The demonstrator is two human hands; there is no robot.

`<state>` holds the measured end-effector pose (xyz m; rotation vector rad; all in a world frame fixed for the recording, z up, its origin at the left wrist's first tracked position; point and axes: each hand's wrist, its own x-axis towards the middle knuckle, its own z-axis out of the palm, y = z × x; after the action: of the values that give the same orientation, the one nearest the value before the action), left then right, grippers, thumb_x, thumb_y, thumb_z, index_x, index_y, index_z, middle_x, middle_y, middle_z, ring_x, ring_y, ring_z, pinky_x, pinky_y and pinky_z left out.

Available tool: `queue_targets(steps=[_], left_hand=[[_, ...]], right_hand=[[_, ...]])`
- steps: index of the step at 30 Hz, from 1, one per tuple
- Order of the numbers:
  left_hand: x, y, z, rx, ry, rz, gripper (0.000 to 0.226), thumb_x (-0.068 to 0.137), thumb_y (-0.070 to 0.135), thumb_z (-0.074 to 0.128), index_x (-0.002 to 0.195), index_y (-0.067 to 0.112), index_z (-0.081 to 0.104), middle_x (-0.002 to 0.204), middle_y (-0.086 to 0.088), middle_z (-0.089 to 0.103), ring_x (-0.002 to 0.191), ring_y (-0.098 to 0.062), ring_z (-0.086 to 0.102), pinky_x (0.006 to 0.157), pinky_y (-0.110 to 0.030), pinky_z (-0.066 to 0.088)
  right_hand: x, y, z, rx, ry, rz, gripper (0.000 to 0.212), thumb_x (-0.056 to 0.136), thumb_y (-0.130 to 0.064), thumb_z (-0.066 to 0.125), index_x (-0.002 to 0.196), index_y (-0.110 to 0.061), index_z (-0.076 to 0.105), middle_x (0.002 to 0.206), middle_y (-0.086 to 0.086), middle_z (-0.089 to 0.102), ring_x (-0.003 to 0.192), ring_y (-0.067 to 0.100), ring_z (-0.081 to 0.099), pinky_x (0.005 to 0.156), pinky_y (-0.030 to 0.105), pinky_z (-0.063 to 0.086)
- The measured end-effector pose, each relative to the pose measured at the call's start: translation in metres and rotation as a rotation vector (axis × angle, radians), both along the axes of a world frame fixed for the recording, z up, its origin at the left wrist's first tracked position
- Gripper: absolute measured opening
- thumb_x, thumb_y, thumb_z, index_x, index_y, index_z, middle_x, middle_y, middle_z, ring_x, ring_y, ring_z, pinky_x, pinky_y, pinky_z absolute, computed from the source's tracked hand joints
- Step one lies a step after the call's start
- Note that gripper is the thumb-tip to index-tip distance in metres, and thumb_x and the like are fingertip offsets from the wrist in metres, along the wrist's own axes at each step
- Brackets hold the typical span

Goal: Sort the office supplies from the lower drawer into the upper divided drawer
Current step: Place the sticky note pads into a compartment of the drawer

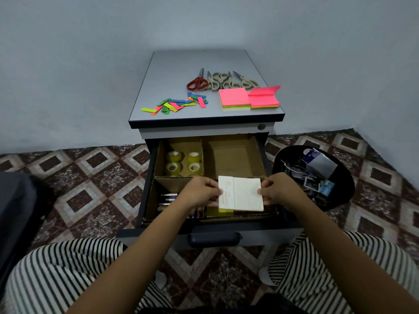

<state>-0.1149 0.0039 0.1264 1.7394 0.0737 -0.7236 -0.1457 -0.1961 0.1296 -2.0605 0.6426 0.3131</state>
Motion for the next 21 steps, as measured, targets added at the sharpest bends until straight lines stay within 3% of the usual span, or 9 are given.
queue_targets(steps=[2,4,9,11,14,18,21], left_hand=[[-0.001,-0.010,-0.002,0.097,-0.052,-0.013,0.004,0.090,0.002,0.058,0.091,0.005,0.061,0.103,-0.013,0.068,0.090,-0.020,0.068,0.072,-0.027,0.058],[0.000,-0.018,-0.007,0.218,-0.114,-0.026,0.009,0.089,0.004,0.059,0.096,0.002,0.064,0.101,-0.014,0.068,0.089,-0.022,0.069,0.074,-0.030,0.059],[0.003,-0.035,-0.025,0.399,-0.096,-0.096,0.013,0.086,0.005,0.062,0.093,-0.004,0.069,0.091,-0.017,0.071,0.082,-0.025,0.071,0.079,-0.039,0.058],[0.004,-0.041,-0.034,0.415,-0.083,-0.086,0.014,0.083,0.002,0.062,0.092,-0.006,0.069,0.094,-0.021,0.070,0.085,-0.030,0.069,0.077,-0.043,0.058],[0.008,-0.051,-0.042,0.399,-0.047,-0.038,0.021,0.083,-0.001,0.056,0.102,-0.004,0.063,0.104,-0.023,0.065,0.091,-0.035,0.066,0.076,-0.047,0.058],[0.007,-0.060,-0.042,0.354,0.067,0.025,0.027,0.088,-0.008,0.048,0.114,-0.003,0.054,0.118,-0.022,0.055,0.104,-0.038,0.058,0.077,-0.042,0.056],[0.007,-0.059,-0.047,0.367,0.103,0.063,0.031,0.090,-0.008,0.047,0.121,-0.004,0.049,0.126,-0.023,0.050,0.113,-0.037,0.053,0.075,-0.035,0.051]], right_hand=[[-0.002,-0.003,-0.005,-0.185,0.028,0.093,0.015,0.088,-0.001,0.059,0.073,0.000,0.060,0.070,0.013,0.063,0.062,0.021,0.065,0.068,0.032,0.056],[-0.005,-0.001,-0.009,-0.383,0.015,0.198,0.015,0.088,-0.004,0.055,0.076,0.004,0.061,0.072,0.015,0.062,0.074,0.028,0.067,0.069,0.031,0.052],[-0.005,0.004,-0.026,-0.568,-0.068,0.273,0.008,0.086,-0.005,0.050,0.078,-0.004,0.051,0.078,0.014,0.052,0.091,0.032,0.063,0.065,0.023,0.038],[-0.007,0.007,-0.028,-0.608,-0.083,0.285,0.009,0.089,-0.004,0.046,0.094,-0.002,0.054,0.084,0.016,0.055,0.094,0.034,0.062,0.066,0.026,0.039],[-0.010,0.009,-0.031,-0.662,-0.099,0.261,0.034,0.092,-0.003,0.042,0.124,0.005,0.049,0.105,0.020,0.064,0.098,0.033,0.062,0.070,0.029,0.044],[-0.014,0.010,-0.037,-0.687,-0.083,0.288,0.025,0.093,-0.002,0.042,0.109,0.002,0.060,0.106,0.018,0.065,0.097,0.031,0.062,0.069,0.027,0.042],[-0.015,0.008,-0.045,-0.681,-0.097,0.325,0.020,0.093,-0.004,0.044,0.097,0.000,0.063,0.095,0.015,0.065,0.093,0.029,0.063,0.062,0.027,0.042]])
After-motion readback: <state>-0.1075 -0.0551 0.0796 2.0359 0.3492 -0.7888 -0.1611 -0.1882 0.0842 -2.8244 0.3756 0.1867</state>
